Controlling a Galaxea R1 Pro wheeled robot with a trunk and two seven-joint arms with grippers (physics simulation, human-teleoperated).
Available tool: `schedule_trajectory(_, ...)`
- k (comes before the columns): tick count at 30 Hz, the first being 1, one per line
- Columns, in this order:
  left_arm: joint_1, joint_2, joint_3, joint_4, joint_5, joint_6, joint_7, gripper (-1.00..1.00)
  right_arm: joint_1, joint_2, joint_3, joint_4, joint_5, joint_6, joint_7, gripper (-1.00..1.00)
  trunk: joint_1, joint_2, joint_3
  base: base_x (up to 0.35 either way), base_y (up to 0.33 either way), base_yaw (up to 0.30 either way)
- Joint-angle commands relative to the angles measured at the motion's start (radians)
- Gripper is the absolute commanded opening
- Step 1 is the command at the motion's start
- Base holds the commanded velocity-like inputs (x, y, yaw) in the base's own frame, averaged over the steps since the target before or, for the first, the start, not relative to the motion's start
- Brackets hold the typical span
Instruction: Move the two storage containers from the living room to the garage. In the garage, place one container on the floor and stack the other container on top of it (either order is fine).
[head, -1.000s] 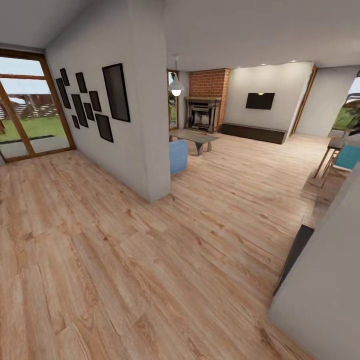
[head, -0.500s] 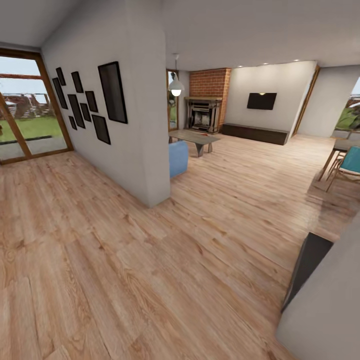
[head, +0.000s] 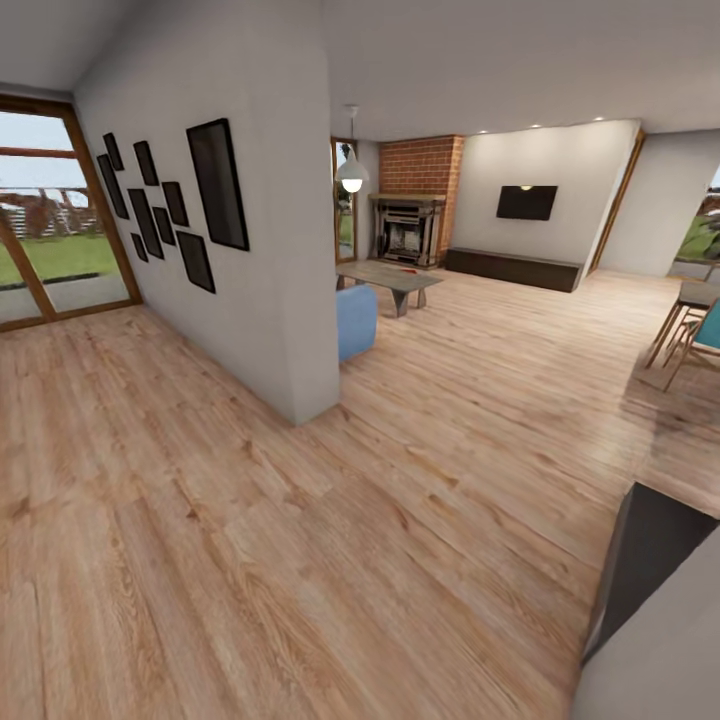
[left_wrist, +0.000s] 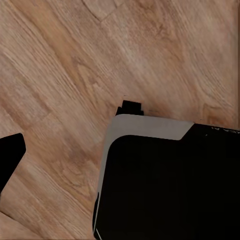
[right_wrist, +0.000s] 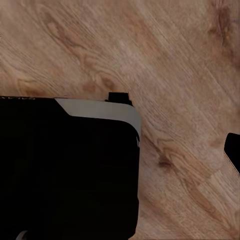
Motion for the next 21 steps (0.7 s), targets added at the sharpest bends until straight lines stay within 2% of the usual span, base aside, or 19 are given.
schedule_trajectory(1,-0.001,0.000,0.005,0.000,0.008,0.003,0.001,1.00,-0.001,0.001,0.008,0.003,-0.009,-0.006,-0.001,1.00,0.001,-0.001,-0.001,0.323,0.000,0.000)
schedule_trajectory(17,-0.001,0.000,0.003,0.000,0.007,0.003,0.000,1.00,-0.002,0.001,0.008,0.003,-0.008,-0.006,-0.001,1.00,0.001,-0.001,-0.001,0.323,0.000,0.000)
schedule_trajectory(21,-0.001,0.000,0.003,0.000,0.007,0.003,0.000,1.00,-0.001,0.001,0.008,0.003,-0.008,-0.006,-0.001,1.00,0.001,-0.001,-0.001,0.323,0.000,-0.089)
